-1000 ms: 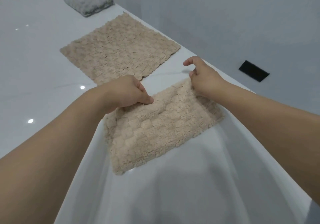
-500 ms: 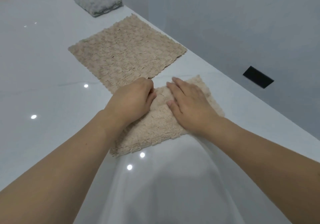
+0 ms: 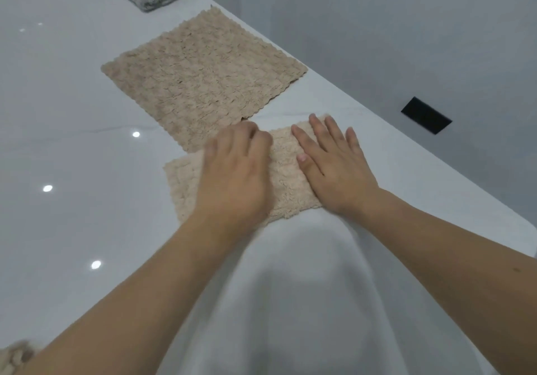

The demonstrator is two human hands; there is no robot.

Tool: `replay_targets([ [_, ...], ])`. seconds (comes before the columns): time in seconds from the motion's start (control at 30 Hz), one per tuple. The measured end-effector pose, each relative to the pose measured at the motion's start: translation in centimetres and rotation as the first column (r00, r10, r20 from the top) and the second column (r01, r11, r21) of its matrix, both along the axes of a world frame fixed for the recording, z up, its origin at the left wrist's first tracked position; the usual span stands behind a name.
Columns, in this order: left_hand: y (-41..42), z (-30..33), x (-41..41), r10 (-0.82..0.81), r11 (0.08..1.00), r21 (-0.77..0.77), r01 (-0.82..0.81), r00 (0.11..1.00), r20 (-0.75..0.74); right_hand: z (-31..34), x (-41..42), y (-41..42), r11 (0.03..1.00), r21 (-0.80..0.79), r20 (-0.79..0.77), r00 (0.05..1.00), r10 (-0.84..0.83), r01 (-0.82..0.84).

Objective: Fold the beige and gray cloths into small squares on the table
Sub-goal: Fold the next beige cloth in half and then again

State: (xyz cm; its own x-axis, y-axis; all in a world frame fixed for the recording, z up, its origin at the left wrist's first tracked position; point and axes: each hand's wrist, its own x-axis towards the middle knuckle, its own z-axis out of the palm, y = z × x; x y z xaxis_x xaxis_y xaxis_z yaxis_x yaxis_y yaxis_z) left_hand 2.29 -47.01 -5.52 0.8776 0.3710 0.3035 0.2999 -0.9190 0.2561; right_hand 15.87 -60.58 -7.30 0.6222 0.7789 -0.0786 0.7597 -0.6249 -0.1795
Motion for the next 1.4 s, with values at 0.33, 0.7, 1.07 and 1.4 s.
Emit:
replay_targets([
  [0.33, -1.4, -1.6, -4.3, 0.068, 0.991, -0.087, -0.104, 0.935, -0.349, 0.0, 0.6, -0.2, 0.997, -0.049, 0.026, 0.997, 0.067, -0.066],
  [0.7, -1.7, -2.6, -5.3, 0.165, 0.981, -0.041, -0.190, 0.925, -0.343, 0.0, 1.5, -0.6, 0.992, -0.032, 0.016, 0.992, 0.124, -0.123],
  [1.07, -1.8, -1.8, -1.4, 0.033, 0.996, -0.066, -0.063, 0.923, -0.384, -0.2, 1.6, -0.6, 0.992, -0.025, 0.026, 0.992, 0.127, -0.126],
  [1.4, 2.6, -0.6, -10.2, -0.099, 0.988, -0.142, 0.065, 0.964, -0.248, -0.2, 1.2, -0.7, 0.982, 0.184, 0.069, 0.997, 0.037, -0.050],
])
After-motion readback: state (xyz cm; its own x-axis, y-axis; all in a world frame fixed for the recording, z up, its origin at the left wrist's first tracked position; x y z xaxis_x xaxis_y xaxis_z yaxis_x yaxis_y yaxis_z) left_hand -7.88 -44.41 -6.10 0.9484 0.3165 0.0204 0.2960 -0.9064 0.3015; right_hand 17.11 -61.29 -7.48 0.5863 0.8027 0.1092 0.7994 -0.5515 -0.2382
